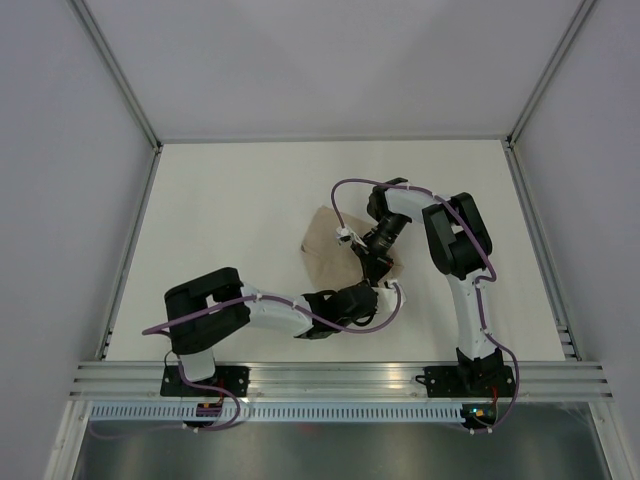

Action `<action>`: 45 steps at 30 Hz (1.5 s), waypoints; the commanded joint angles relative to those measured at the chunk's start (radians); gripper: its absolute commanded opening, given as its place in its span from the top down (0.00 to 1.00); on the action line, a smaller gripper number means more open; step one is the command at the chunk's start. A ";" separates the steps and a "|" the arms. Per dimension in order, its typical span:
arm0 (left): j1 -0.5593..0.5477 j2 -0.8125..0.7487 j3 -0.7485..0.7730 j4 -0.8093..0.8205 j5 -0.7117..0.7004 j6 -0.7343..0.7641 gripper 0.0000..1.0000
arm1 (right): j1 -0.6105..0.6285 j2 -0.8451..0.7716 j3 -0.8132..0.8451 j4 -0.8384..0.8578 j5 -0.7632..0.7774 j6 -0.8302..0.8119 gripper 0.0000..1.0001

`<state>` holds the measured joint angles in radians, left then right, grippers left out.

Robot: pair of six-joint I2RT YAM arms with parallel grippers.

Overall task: Fold the napkin, place the utensils inside, and roll it up
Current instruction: Roll the napkin with the utensil

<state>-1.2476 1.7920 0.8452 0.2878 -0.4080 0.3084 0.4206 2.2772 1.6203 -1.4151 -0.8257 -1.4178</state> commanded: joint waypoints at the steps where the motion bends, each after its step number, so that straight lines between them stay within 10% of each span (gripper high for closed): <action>1: -0.003 0.021 0.023 0.030 0.025 0.021 0.64 | -0.002 0.041 0.021 -0.027 -0.030 -0.032 0.92; 23: 0.074 0.075 -0.031 -0.013 0.093 -0.043 0.65 | -0.002 0.047 0.030 -0.027 -0.032 -0.021 0.92; 34: 0.151 0.078 0.017 -0.142 0.342 -0.098 0.98 | -0.002 0.036 0.020 -0.016 -0.033 -0.023 0.91; 45: 0.278 0.078 0.064 -0.257 0.675 -0.176 0.98 | -0.014 -0.157 -0.031 0.182 -0.064 0.210 0.42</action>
<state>-0.9955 1.8130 0.9108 0.1875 0.0917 0.2188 0.4076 2.2139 1.5936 -1.3308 -0.8387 -1.2926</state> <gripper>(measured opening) 0.170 0.567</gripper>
